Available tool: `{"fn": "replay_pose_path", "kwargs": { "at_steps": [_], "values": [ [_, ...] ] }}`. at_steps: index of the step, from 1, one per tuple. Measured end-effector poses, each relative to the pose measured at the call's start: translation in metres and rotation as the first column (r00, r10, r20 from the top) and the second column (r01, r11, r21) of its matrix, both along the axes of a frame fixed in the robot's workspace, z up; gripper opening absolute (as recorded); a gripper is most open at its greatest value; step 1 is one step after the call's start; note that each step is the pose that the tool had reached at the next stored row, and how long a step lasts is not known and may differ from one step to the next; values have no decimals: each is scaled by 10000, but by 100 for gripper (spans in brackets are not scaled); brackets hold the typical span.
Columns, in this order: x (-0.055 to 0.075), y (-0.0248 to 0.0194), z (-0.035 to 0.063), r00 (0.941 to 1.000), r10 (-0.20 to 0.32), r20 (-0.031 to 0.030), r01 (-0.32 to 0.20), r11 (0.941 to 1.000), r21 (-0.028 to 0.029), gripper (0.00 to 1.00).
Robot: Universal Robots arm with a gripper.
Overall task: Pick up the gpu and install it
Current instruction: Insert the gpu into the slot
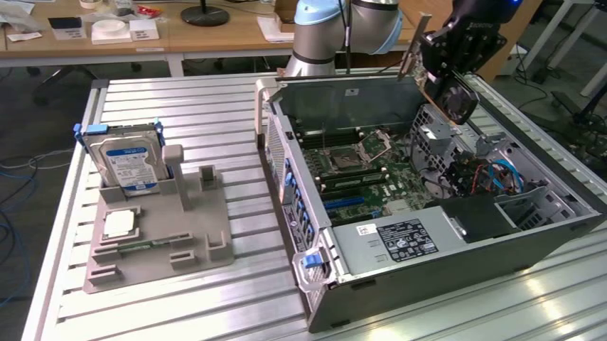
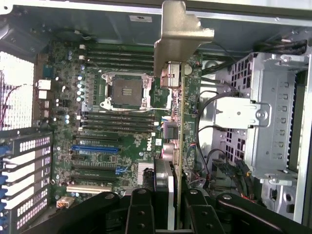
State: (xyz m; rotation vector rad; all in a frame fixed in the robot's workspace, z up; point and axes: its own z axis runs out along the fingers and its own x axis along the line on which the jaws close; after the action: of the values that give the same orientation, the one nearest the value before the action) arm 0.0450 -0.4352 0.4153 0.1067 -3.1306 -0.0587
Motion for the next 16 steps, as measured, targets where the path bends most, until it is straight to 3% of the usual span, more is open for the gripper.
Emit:
{"fn": "replay_pose_path", "kwargs": {
  "at_steps": [4,7,16],
  "values": [
    [0,0,-1,9973,729,1,-729,9973,1,28],
    [0,0,-3,9919,1268,0,-1268,9919,0,28],
    [0,0,-10,9616,2743,1,-2743,9616,0,28]
  ]
}}
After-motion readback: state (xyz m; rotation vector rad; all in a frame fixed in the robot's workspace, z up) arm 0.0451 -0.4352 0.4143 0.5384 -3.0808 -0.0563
